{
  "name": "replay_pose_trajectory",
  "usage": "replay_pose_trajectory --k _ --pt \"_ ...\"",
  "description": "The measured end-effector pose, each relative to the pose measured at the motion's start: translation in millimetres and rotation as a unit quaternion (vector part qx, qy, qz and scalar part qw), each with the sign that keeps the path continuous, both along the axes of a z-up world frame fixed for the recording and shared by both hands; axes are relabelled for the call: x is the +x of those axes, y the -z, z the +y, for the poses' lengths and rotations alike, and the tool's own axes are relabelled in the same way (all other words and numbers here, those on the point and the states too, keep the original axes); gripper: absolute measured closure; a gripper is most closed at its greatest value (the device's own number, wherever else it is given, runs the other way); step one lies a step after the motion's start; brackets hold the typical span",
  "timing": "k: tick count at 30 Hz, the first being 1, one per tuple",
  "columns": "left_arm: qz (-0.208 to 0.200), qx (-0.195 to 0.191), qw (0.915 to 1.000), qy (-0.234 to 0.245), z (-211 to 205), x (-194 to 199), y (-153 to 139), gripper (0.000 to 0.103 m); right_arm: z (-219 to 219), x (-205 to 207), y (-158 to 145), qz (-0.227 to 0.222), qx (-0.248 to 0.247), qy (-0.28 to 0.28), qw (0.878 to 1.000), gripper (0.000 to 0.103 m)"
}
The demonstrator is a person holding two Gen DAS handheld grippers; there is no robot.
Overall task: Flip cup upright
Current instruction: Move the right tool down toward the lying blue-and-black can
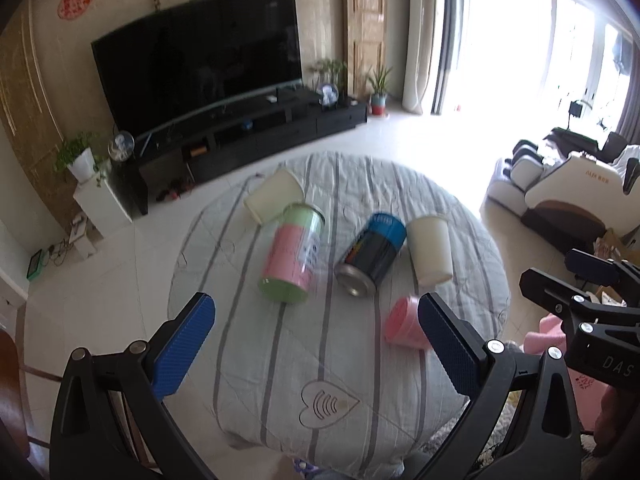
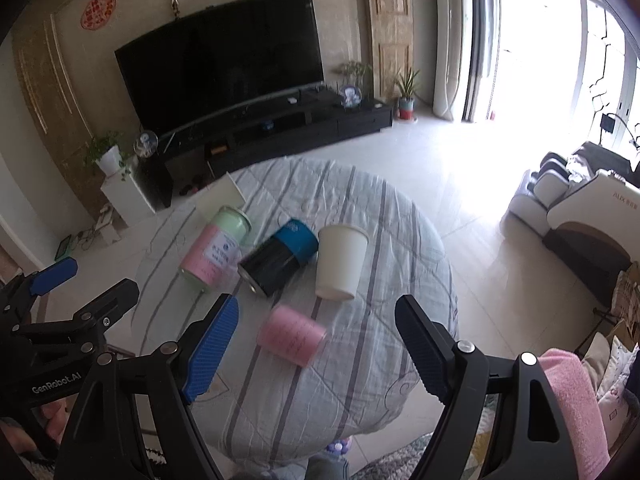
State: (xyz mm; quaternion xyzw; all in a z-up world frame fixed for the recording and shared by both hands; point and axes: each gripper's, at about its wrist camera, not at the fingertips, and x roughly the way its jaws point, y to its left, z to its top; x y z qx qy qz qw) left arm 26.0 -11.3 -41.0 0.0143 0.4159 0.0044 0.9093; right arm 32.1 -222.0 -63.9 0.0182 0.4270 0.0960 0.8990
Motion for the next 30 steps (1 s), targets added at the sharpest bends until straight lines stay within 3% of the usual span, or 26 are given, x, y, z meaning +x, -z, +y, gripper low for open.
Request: replay_pose_trajectory --k 7,17,24,30 --pt "0.061 0.011 0.9978 -0.022 -7 10 25 0.0 2 13 26 0.054 0.017 -0.027 0.998 0.021" --pt "0.077 0.018 0.9959 -0.044 -5 22 34 0.0 7 43 42 0.088 0.045 -0.052 0.994 0.021" --pt "0.086 0.014 0.9956 -0.035 16 41 37 0.0 20 64 47 0.104 0.045 -0.033 0.993 0.021" --pt "0.105 0.006 0.9944 0.006 48 66 49 0.0 40 85 61 0.127 0.059 0.014 0.99 0.021"
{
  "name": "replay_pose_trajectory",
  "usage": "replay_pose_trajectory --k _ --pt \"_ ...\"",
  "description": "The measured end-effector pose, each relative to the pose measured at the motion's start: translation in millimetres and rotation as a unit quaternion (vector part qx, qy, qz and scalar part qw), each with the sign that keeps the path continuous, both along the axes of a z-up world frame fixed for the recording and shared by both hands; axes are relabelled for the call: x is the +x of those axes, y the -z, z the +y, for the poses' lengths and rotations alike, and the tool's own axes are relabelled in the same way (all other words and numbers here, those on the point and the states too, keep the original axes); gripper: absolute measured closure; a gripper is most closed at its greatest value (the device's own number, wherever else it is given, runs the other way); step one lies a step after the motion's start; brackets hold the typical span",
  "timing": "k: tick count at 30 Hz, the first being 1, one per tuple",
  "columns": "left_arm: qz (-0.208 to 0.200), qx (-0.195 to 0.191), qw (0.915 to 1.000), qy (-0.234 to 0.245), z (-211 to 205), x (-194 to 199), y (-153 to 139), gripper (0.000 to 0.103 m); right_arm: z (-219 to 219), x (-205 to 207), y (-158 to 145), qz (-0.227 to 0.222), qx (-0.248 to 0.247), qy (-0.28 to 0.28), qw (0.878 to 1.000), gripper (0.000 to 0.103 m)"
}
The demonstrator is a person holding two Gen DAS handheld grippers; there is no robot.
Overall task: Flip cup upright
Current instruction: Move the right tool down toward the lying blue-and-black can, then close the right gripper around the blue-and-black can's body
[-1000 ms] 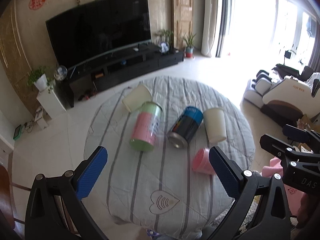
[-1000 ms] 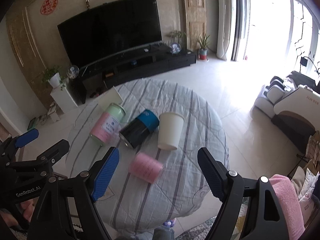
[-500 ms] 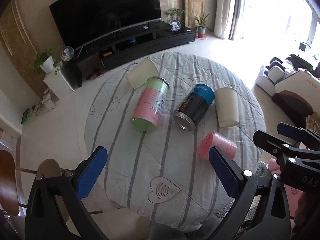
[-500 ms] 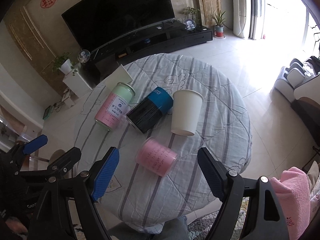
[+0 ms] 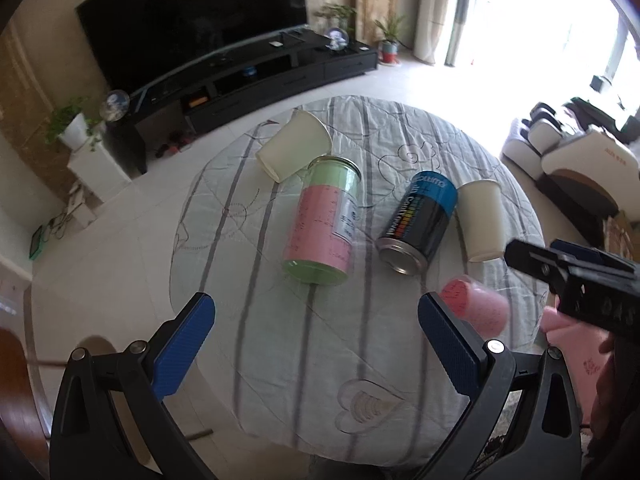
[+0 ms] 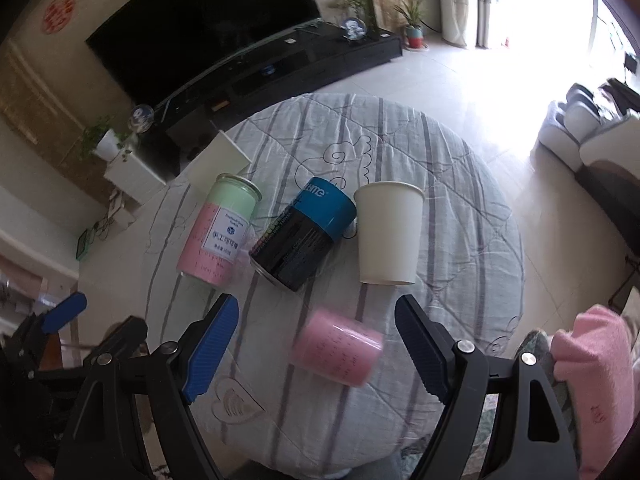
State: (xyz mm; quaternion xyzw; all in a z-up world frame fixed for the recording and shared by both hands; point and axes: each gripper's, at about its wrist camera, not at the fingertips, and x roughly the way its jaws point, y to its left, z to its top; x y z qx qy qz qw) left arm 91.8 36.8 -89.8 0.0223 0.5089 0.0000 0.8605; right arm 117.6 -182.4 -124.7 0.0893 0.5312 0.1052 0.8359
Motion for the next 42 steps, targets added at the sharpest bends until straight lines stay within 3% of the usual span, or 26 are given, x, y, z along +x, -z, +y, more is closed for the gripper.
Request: replay_pose_trajectory --k 5,11,18,24,25,26,27,35,42 --pt "0.012 0.005 0.9992 0.038 34 33 6 0.0 29 27 21 0.03 0.002 0.044 0.999 0.021" --pt "0.035 0.003 0.9981 0.051 61 64 20 0.0 53 57 59 0.094 0.013 0.09 0.991 0.021" --pt "0.055 0.002 0.9966 0.061 71 79 33 0.0 59 84 91 0.139 0.024 0.146 0.979 0.021" --pt "0.064 0.001 0.9958 0.066 74 88 39 0.0 65 103 116 0.157 0.001 0.171 0.973 0.021" --pt "0.065 0.001 0.9957 0.067 74 88 39 0.0 66 105 122 0.163 -0.011 0.168 0.972 0.023" --pt "0.065 0.002 0.9956 0.068 74 87 39 0.0 65 107 127 0.173 -0.025 0.165 0.971 0.032" --pt "0.064 0.002 0.9956 0.069 74 87 39 0.0 65 107 129 0.176 -0.02 0.162 0.971 0.032" --pt "0.044 -0.003 0.9968 0.066 72 79 25 0.0 68 85 99 0.16 0.001 0.126 0.979 0.033" --pt "0.036 -0.008 0.9984 0.043 74 56 20 0.0 80 33 65 0.139 -0.002 0.061 0.988 0.034"
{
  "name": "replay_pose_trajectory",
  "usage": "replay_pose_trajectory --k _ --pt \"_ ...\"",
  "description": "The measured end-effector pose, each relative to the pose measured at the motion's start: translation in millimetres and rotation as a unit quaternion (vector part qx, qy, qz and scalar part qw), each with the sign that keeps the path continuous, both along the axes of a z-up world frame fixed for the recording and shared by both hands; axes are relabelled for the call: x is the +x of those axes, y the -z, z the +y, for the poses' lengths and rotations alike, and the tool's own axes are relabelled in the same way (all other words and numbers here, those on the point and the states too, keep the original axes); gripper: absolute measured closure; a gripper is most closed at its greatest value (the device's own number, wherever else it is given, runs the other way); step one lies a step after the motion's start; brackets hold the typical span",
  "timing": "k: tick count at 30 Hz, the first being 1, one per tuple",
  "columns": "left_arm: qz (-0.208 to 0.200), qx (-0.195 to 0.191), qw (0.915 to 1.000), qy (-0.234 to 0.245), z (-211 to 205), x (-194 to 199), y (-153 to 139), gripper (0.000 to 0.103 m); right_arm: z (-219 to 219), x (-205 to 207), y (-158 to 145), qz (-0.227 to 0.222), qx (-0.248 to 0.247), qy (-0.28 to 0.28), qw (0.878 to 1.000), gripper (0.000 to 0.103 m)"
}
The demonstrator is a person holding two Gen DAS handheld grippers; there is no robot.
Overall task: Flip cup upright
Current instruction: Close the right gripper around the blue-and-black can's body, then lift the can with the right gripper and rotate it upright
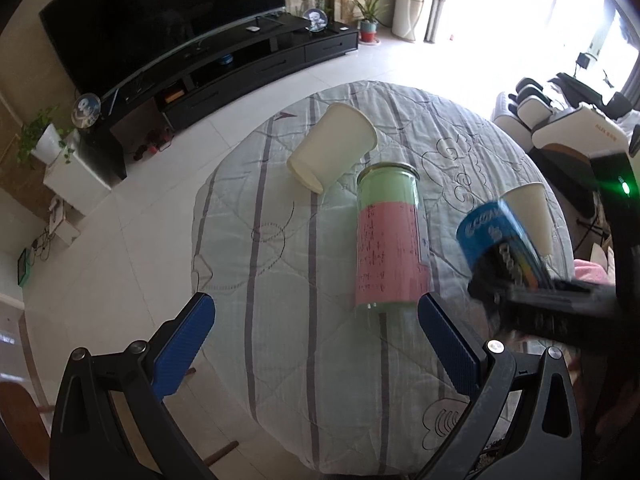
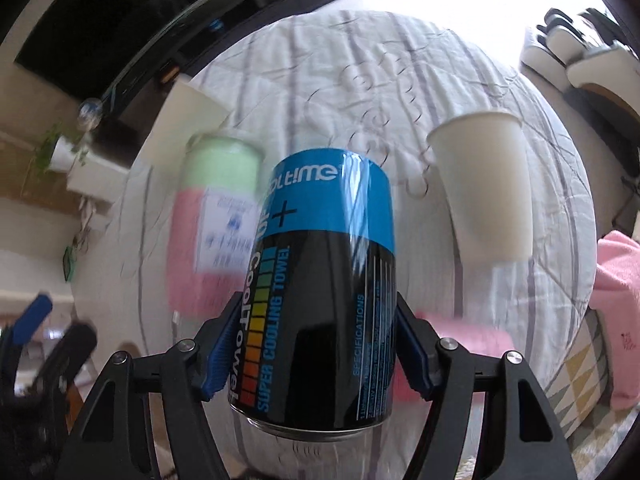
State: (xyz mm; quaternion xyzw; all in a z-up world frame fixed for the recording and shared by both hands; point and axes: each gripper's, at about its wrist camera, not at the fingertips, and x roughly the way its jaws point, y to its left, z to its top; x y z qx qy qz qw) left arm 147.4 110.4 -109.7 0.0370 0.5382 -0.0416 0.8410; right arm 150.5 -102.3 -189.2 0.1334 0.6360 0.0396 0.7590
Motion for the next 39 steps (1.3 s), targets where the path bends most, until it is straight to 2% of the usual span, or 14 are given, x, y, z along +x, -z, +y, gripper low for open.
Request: replay_pose_trajectory --k 4,8,14,16,19,22,26,29,34,39 --pt "-0.002 0.004 0.9998 -0.018 1 -19 0 0.0 9 -27 4 0.011 0.007 -0.05 0.999 0.034" --pt "0.008 0.005 0.9992 -0.038 3 -41 5 0.0 23 -46 26 0.039 0.006 -0.101 0.994 0.034" --pt "0.02 0.006 0.9981 -0.058 2 -65 14 0.0 35 -70 56 0.065 0.008 -0.15 0.987 0.033" --pt "0.019 0.004 0.9979 -0.062 -1 -71 13 0.0 36 -71 63 0.075 0.015 -0.15 0.986 0.033" --pt "0.013 0.003 0.9977 -0.066 -4 -75 9 0.0 40 -71 56 0.056 0.012 -0.166 0.985 0.033" --pt "0.006 0.001 0.9975 -0.07 -8 -78 4 0.0 42 -77 43 0.033 0.006 -0.179 0.983 0.025" --pt "0.0 -0.005 0.9975 -0.071 -18 -82 -3 0.0 40 -73 25 0.005 0.015 -0.194 0.981 0.025" --pt "0.006 -0.02 0.9971 -0.073 -28 -82 -3 0.0 23 -75 6 -0.022 -0.002 -0.195 0.981 0.025" --pt "0.001 -0.026 0.998 -0.058 -55 -83 -4 0.0 -19 -80 -19 -0.052 -0.034 -0.167 0.984 0.025" --pt "0.03 -0.041 0.9979 -0.04 -87 -79 18 0.0 -68 -85 -30 -0.069 -0.06 -0.113 0.989 0.025"
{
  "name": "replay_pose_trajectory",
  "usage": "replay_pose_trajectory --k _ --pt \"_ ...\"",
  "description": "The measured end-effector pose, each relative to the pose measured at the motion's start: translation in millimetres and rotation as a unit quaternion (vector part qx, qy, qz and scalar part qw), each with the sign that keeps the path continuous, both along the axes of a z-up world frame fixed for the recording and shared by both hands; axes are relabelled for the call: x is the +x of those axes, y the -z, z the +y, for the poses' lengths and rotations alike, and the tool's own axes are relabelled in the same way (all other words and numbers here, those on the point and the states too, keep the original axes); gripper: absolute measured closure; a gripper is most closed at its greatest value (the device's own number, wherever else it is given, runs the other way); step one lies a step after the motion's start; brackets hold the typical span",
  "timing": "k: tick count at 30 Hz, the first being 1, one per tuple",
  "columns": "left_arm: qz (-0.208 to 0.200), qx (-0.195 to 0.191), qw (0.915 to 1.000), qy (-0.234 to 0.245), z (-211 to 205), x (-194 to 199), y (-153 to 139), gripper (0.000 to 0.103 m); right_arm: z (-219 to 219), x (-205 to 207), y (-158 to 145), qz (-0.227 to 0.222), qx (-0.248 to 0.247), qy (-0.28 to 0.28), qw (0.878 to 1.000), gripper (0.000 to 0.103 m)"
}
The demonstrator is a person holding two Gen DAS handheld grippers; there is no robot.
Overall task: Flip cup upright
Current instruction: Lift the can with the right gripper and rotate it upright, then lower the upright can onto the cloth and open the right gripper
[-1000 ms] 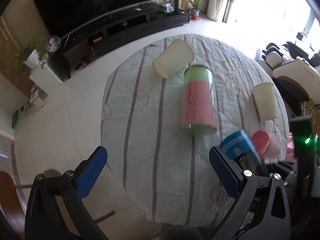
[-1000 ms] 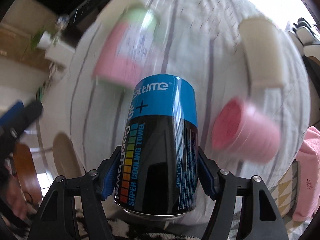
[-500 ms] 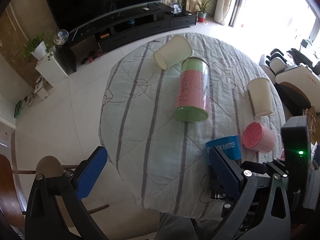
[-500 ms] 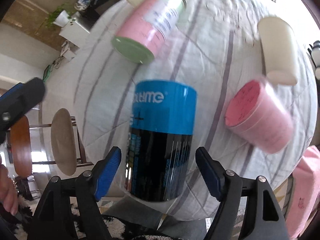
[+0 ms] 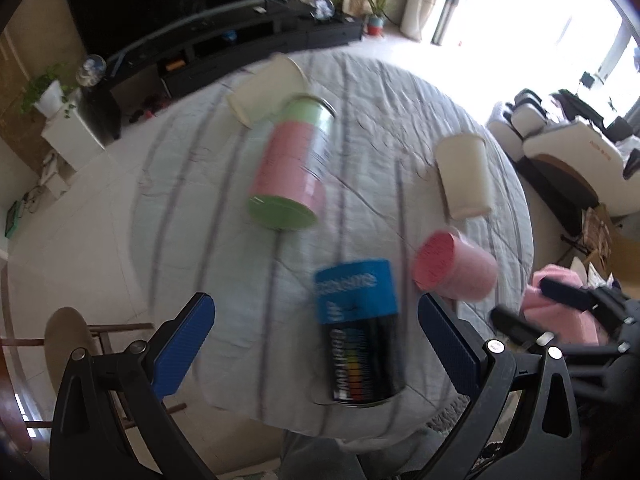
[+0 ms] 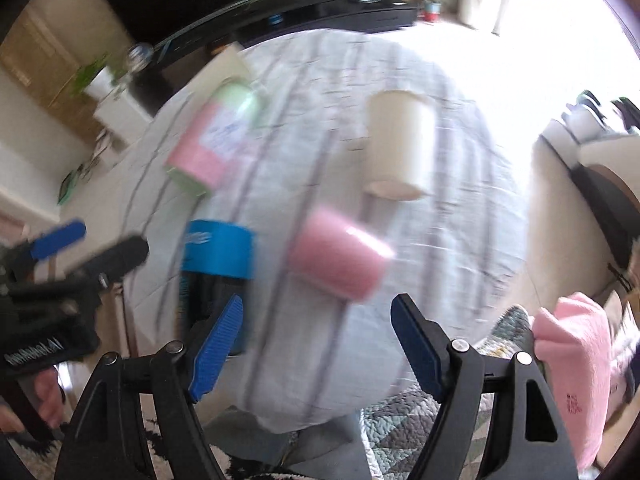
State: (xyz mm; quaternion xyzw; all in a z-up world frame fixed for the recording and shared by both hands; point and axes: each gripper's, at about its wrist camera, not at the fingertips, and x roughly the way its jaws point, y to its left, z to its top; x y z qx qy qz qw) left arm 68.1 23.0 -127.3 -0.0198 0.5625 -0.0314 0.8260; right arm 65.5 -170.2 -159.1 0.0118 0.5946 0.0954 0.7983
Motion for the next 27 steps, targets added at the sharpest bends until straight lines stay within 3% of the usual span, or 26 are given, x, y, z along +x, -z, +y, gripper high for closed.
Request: replay_pose_trajectory --k 4,10,12,13,21,27 --pt "0.019 -0.004 0.9997 0.012 -19 12 21 0.0 -30 2 -7 -0.012 -0.003 0.049 0.999 0.025" --pt "0.055 0.002 0.9985 0.008 -27 37 61 0.002 -44 4 2 -0.01 -0.008 0.074 0.997 0.025" --pt "0.072 -0.004 0.9974 0.003 -26 41 74 0.031 -43 7 10 -0.006 -0.004 0.08 0.997 0.025" --pt "0.084 -0.014 0.9964 0.003 -25 44 78 0.031 -46 8 11 -0.003 -0.003 0.085 0.996 0.025" --pt "0.059 -0.017 0.998 0.011 -26 45 54 0.032 -47 13 14 0.004 0.01 0.094 0.995 0.025" --pt "0.005 -0.008 0.9999 0.012 -20 45 15 0.032 -40 17 4 -0.008 0.017 0.083 0.996 0.025"
